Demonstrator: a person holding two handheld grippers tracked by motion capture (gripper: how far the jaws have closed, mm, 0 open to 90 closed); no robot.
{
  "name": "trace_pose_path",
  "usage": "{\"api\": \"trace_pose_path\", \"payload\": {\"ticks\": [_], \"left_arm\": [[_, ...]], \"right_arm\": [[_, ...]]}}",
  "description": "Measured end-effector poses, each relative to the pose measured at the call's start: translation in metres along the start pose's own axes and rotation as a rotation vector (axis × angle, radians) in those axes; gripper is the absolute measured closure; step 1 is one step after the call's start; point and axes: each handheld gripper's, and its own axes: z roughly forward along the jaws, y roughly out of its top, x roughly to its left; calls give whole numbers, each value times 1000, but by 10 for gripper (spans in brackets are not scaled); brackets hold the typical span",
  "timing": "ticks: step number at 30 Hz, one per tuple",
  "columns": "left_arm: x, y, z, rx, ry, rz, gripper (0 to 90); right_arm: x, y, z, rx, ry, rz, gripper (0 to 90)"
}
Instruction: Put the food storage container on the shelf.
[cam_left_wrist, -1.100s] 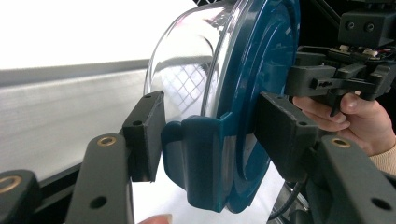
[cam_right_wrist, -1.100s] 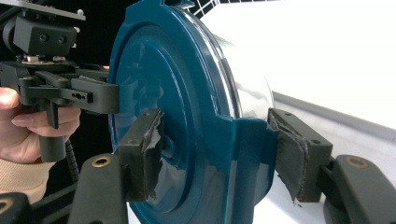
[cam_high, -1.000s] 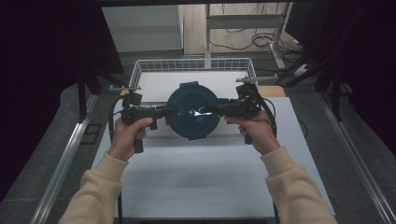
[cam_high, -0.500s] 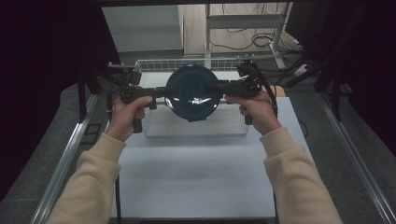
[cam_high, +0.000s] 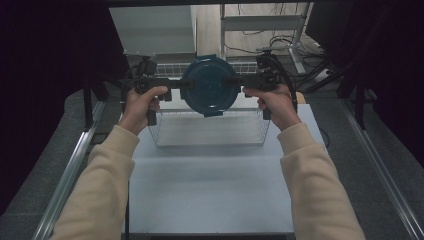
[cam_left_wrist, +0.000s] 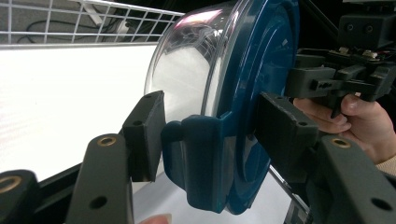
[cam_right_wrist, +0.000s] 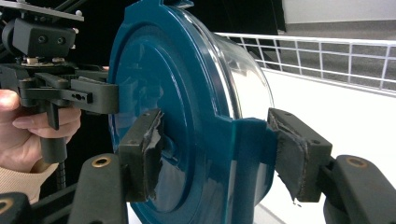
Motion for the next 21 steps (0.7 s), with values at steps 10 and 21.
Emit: {"api": "trace_pose_path", "payload": {"ticks": [10, 21], "left_arm": [[25, 3, 16, 22, 0, -65, 432], [44, 7, 33, 43, -20, -182, 398]], "right_arm": [[-24, -1, 18, 22, 4, 74, 378], [-49, 0, 32, -6, 4, 291, 371]]}}
